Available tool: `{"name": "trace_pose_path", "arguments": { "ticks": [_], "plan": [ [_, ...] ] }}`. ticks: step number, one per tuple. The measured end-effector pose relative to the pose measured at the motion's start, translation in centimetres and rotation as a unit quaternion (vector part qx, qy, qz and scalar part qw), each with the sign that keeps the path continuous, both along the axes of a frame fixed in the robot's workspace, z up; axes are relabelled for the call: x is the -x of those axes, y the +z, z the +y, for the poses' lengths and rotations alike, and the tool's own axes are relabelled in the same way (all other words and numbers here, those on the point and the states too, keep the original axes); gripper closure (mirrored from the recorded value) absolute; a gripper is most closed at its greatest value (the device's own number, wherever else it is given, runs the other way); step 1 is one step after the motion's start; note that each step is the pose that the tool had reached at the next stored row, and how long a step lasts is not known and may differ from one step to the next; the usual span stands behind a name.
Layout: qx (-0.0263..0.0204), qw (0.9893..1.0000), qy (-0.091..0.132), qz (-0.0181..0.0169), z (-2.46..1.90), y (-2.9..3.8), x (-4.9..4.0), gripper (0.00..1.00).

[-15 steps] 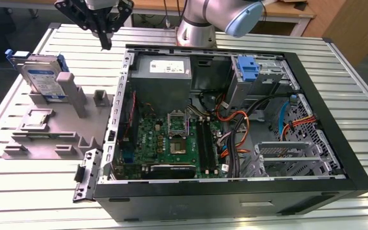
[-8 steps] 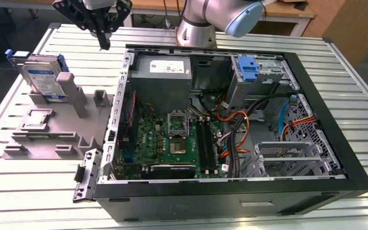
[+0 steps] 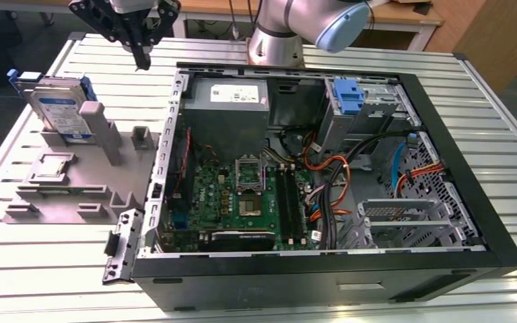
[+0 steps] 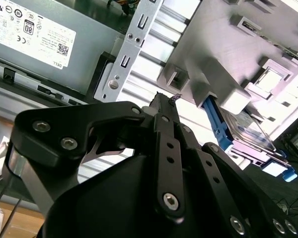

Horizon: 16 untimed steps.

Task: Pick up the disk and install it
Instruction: 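Reach for the disk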

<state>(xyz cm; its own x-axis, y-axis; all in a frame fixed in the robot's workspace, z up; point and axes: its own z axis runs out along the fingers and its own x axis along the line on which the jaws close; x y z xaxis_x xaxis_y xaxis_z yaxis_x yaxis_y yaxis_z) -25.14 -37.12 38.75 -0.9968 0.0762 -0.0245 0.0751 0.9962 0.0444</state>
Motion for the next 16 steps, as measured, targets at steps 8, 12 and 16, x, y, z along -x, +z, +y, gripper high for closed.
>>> {"name": "trace_pose_path", "arguments": {
  "ticks": [8, 12, 16],
  "plan": [
    [0.0000, 1.0000, 0.000, 0.0000, 0.63, -0.02, 0.42, 0.90],
    [0.0000, 1.0000, 0.000, 0.0000, 0.69, -0.03, 0.91, 0.90],
    [0.0000, 1.0000, 0.000, 0.0000, 0.69, -0.03, 0.97, 0.90]
  ]
}}
